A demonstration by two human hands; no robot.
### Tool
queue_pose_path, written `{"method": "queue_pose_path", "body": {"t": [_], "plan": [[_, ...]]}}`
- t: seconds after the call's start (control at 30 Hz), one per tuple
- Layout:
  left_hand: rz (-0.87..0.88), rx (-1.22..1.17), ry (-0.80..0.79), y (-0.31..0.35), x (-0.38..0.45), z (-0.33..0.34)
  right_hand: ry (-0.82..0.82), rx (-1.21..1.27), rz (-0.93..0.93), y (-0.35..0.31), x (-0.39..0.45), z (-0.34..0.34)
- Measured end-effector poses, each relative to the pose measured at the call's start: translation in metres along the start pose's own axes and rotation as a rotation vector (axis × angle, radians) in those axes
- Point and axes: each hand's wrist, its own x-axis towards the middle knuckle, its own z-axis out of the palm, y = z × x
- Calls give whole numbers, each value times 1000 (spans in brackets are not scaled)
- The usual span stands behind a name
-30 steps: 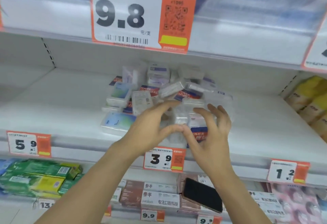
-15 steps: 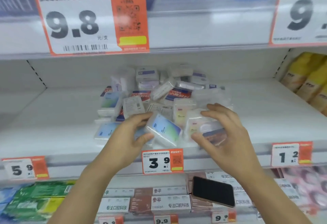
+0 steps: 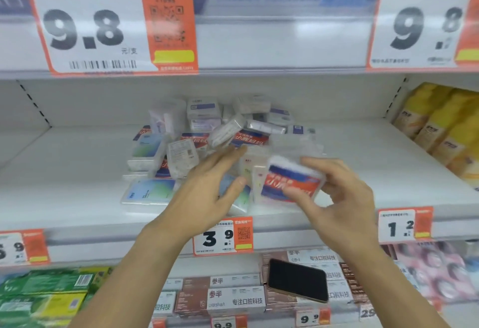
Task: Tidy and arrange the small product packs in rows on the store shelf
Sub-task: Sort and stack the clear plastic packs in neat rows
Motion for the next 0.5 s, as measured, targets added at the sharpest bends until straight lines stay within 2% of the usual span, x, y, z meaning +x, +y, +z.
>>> {"method": "queue_pose_path", "body": {"t": [0.1,0.2,0.33,0.5], "plan": [[-51,-16,-46,2,1,6,300,227,193,-6,3,-10],[-58,-37,29,7,4,7,482,373,369,3,6,-18],[-66,-25,95,16,7,9,517,375,584,20,9,-24],[-63,19,98,19,9,9,467,421,694,28,10,-32]]}}
